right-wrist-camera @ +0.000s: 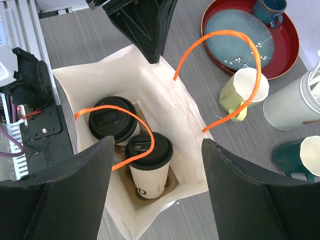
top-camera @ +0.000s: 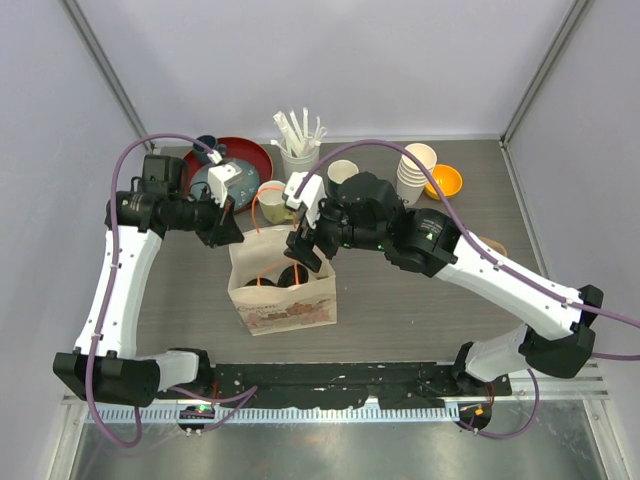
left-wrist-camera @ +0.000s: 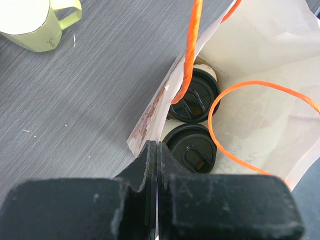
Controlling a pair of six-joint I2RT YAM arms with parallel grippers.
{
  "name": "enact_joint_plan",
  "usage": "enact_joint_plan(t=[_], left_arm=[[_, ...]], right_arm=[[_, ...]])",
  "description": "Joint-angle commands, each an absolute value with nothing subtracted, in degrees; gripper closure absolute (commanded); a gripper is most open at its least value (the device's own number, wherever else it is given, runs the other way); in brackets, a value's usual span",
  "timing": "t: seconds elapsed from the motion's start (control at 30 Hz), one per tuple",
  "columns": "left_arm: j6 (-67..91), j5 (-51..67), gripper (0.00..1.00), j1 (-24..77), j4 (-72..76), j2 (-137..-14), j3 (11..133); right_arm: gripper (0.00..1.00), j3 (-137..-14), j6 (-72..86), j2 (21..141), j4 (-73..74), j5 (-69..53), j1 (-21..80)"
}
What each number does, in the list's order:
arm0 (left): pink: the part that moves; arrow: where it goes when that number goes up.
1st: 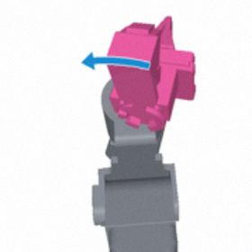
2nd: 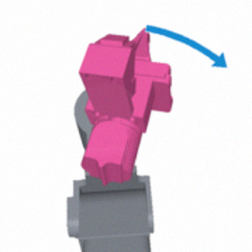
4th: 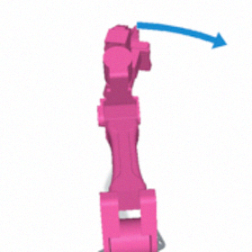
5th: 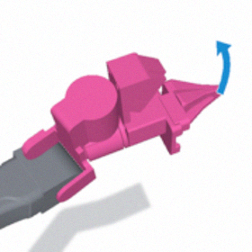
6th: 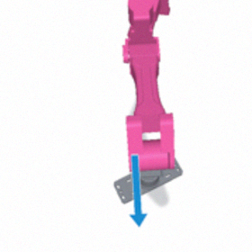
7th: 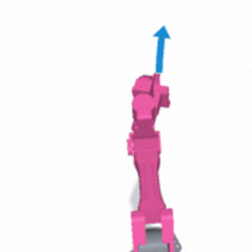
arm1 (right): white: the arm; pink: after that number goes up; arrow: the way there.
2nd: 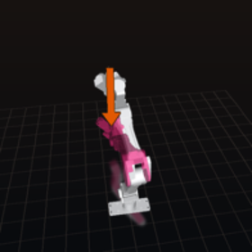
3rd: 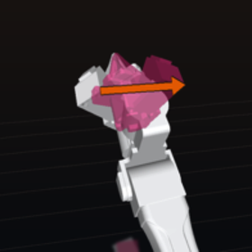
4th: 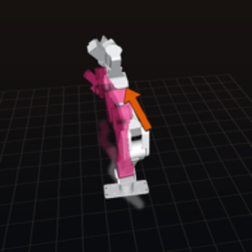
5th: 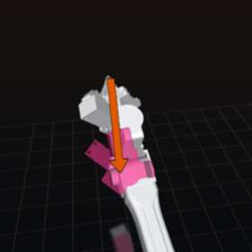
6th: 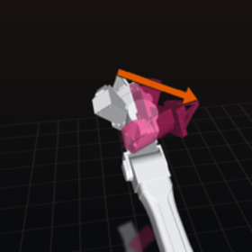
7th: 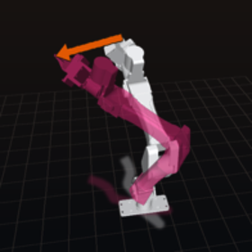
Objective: Pack the takeout coffee
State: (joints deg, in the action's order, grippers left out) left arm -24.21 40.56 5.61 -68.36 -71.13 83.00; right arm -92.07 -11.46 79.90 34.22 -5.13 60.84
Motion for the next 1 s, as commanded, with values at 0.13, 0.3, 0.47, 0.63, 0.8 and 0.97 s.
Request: enact_joint_plan(t=[0.13, 0.3, 0.47, 0.63, 0.8, 0.97], left_arm=[[-23.21, 40.78, 0.9, 5.89, -66.45, -71.28, 84.11], [-22.85, 40.26, 0.75, 5.89, -66.01, -71.02, 84.72], [-22.33, 39.11, 0.62, 5.89, -65.65, -70.31, 85.34], [-21.1, 38.06, 0.49, 5.89, -65.48, -69.61, 86.31], [-20.22, 37.09, 0.4, 5.89, -65.3, -69.08, 87.89], [-18.37, 36.13, 0.33, 5.89, -64.78, -68.55, 89.29]], right_arm=[[0.25, -94.04, -8.7, 75.59, 28.66, -3.34, 60.73], [0.23, -93.87, -6.95, 74.01, 24.79, 3.39, 60.56], [0.23, -93.43, -6.59, 73.48, 22.33, 8.61, 60.47], [0.22, -92.9, -6.5, 72.95, 20.66, 9.84, 59.94], [0.21, -93.34, -5.89, 72.69, 19.51, 12.65, 58.89], [0.19, -94.74, -3.08, 73.39, 19.25, 13.62, 53.64]])
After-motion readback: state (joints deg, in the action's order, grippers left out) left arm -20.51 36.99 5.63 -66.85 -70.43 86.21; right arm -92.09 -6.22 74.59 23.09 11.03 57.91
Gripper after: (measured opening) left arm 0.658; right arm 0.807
